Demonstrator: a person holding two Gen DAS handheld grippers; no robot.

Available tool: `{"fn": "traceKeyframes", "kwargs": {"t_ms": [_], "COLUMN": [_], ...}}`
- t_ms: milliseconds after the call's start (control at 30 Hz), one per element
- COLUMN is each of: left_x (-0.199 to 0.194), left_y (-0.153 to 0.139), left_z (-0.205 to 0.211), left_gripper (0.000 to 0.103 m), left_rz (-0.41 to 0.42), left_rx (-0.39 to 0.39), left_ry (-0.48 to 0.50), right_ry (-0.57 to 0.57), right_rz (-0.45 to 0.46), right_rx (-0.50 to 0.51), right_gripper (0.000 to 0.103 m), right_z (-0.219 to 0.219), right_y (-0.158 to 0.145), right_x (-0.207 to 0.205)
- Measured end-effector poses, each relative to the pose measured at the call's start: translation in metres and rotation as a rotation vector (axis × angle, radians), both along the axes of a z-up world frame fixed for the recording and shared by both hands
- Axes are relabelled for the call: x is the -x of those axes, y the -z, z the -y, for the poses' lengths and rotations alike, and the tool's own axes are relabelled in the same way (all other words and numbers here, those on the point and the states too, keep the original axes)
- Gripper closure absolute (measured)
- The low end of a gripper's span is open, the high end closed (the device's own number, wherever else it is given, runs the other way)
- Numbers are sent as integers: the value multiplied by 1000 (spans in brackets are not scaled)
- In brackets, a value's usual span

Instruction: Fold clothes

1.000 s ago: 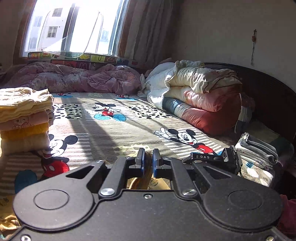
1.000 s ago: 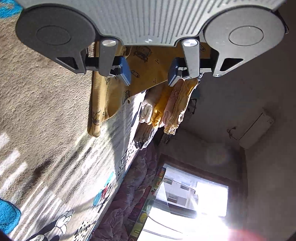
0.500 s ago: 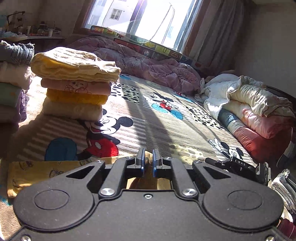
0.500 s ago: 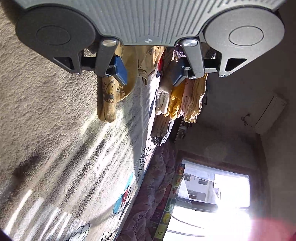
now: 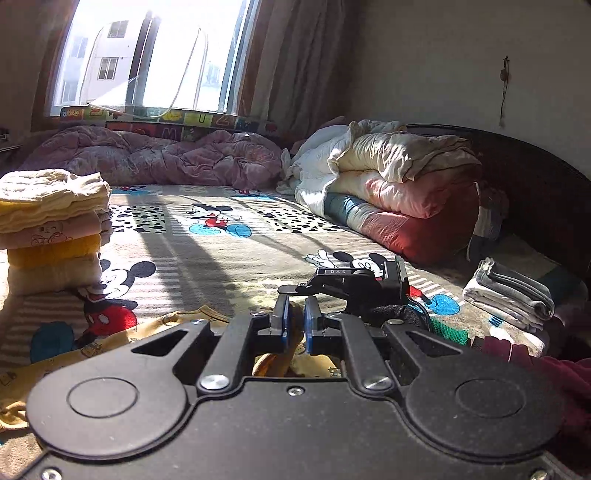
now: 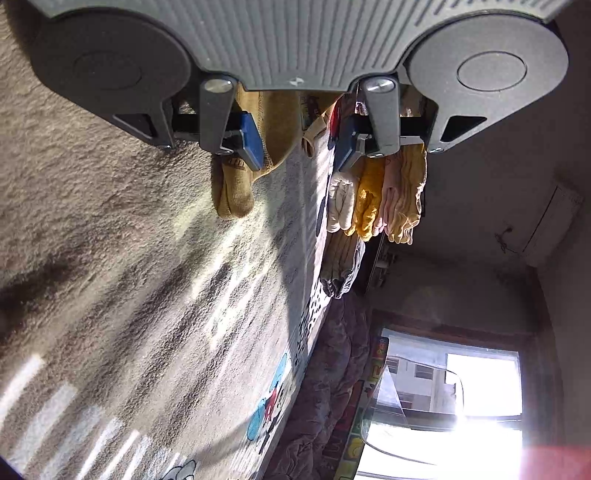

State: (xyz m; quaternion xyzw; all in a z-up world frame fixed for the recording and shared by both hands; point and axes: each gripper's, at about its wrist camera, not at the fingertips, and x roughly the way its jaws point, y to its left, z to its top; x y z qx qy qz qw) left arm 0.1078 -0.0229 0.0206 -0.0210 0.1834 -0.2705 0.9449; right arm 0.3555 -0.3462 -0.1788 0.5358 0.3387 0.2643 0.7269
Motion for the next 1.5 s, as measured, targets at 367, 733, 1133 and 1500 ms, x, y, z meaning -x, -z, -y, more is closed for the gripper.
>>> {"fn": "traceKeyframes", "kwargs": {"t_ms": [367, 733, 1133, 1500], "left_x": [23, 35, 51, 43], "left_y": [36, 60, 99, 92], "left_z": [63, 89, 122, 106], "left_gripper": [97, 97, 97, 81], "left_rz": [7, -25, -51, -144], "left_rx": [-268, -349, -534, -488], "left_ry": [222, 264, 347, 287], "right_ry": [23, 12, -1, -6], "right_rz": [-11, 11, 46, 94], "right_rx": [-110, -69, 12, 81], "right_gripper": [48, 49, 49, 46], "right_z": [13, 15, 9, 4], "right_y": [4, 3, -2, -8], "right_x": [5, 9, 9, 13]}}
